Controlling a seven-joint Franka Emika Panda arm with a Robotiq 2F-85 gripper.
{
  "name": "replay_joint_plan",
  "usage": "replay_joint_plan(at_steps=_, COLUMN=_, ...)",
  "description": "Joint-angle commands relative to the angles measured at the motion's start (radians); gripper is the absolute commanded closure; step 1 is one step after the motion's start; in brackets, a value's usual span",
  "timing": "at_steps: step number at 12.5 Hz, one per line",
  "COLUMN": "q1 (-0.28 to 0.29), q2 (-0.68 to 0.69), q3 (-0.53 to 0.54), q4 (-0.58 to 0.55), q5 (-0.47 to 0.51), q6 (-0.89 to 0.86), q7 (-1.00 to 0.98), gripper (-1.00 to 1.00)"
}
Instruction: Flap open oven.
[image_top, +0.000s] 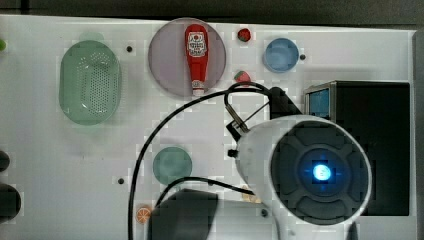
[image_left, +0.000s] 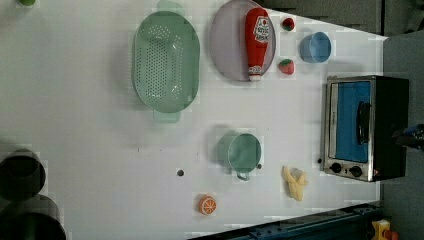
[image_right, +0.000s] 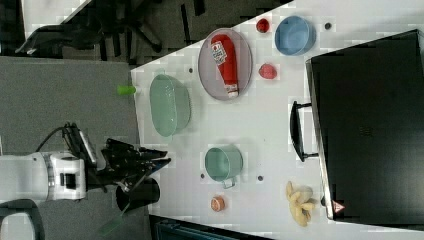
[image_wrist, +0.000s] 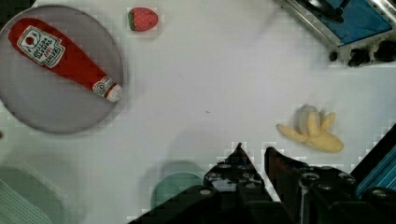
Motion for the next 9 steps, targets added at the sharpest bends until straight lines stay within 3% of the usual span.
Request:
replay_joint_plan(at_steps=1, q1=-0.043, q2=-0.001, q3=-0.077, q4=-0.033, q5=0.008, q6=0.015, q7=-0.299, gripper=0.65)
replay_joint_plan(at_steps=9, q1=-0.074, q2=0.139, q3=-0.283, q4=-0.113, q5=0.007, q6=0.318, q7=-1.153, gripper=0.65)
